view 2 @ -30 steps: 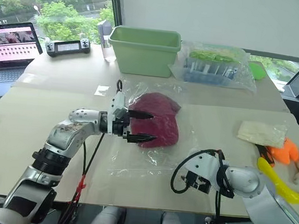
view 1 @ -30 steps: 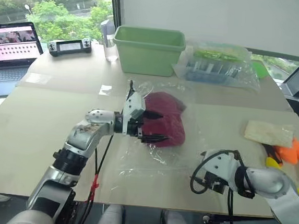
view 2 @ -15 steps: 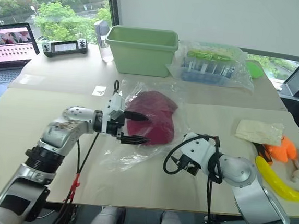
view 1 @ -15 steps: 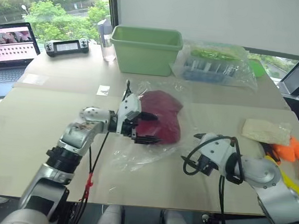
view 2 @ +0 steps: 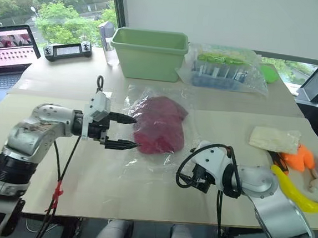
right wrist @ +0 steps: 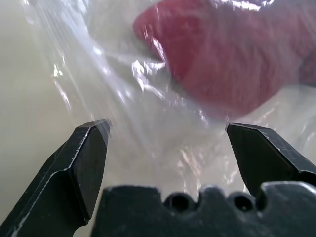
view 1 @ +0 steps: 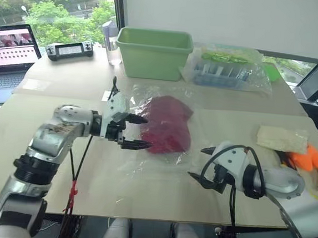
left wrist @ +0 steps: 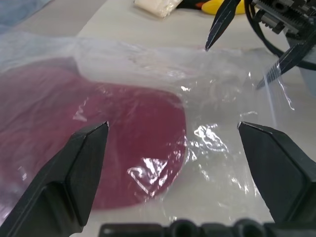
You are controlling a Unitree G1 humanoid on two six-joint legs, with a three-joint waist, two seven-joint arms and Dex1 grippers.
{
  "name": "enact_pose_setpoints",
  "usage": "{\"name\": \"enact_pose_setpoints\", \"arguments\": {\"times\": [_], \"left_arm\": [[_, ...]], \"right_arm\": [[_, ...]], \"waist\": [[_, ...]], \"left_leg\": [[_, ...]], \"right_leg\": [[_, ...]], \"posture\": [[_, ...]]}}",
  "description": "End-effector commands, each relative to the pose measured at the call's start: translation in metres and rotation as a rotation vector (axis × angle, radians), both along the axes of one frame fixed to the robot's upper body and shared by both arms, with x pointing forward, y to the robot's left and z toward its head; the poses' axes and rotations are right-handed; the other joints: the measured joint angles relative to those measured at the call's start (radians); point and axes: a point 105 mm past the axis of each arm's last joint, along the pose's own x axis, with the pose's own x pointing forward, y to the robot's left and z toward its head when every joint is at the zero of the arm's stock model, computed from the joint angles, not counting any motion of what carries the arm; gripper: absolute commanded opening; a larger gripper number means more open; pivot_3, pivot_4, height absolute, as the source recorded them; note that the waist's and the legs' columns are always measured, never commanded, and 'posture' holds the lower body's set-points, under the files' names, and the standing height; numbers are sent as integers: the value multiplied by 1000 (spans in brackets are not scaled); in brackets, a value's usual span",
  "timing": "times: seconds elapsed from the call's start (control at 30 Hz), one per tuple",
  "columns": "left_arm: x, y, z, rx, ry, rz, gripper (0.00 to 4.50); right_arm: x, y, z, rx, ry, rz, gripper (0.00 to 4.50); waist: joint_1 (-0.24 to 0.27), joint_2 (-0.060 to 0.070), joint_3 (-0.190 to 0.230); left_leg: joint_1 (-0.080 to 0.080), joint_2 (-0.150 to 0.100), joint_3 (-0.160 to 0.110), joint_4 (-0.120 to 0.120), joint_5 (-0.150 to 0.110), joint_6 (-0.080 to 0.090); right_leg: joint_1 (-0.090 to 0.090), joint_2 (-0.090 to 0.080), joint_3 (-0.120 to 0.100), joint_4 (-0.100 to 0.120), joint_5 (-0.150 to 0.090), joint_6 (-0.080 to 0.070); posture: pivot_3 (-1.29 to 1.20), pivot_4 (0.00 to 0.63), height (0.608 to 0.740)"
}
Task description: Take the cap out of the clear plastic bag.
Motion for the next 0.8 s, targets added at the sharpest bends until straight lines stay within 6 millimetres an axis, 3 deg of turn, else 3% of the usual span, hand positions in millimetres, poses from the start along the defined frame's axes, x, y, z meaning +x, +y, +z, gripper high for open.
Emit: {"name": "enact_pose_setpoints", "arguments": {"times": [0.03, 0.27, 0.3, 0.47, 0.67, 0.7, 0.8], "left_arm": [[-8, 0, 17, -17, -40, 10, 4500], [-6, -1, 18, -41, -21, 30, 4500], [-6, 0, 19, -47, -18, 31, 4500], [-4, 0, 19, -57, -5, 33, 4500], [-3, 6, 17, -59, 7, 42, 4500], [-2, 8, 17, -61, 8, 53, 4500], [0, 13, 18, -63, 2, 91, 4500]], "right_arm": [[3, -2, 7, 12, -31, 7, 4439], [23, -6, 6, -8, -104, -23, 4439], [24, -3, 9, 8, -111, -15, 3911], [19, 17, 24, 77, -122, 57, 2372], [7, 39, 27, 119, -65, 162, 297], [5, 43, 26, 132, -50, 182, 64], [13, 59, 14, 162, 2, 243, 64]], "waist": [[0, 0, 0], [-1, 0, 0], [-1, 0, 0], [-3, 0, 0], [-3, 0, 0], [-3, 0, 0], [-8, 0, 0]], "left_leg": [[0, 0, 0, 0, 0, 0], [0, 0, 0, 0, 0, 0], [0, 0, 0, 0, 0, 0], [0, 2, 0, 0, 0, 0], [0, 4, 0, -1, 0, 0], [0, 4, 0, -1, 0, 0], [1, 5, 0, -1, 0, 0]], "right_leg": [[0, 0, 0, 0, 0, 0], [0, 0, 0, 0, 0, 0], [0, 0, 0, 0, 0, 0], [-1, 2, 1, 0, 0, 0], [-1, 5, 1, 0, -1, -1], [-1, 5, 1, 0, -1, -2], [-1, 6, 1, 0, -1, -2]], "posture": [[0, 150, 740], [0, 150, 740], [0, 150, 740], [0, 150, 740], [0, 150, 740], [0, 150, 740], [0, 150, 740]]}}
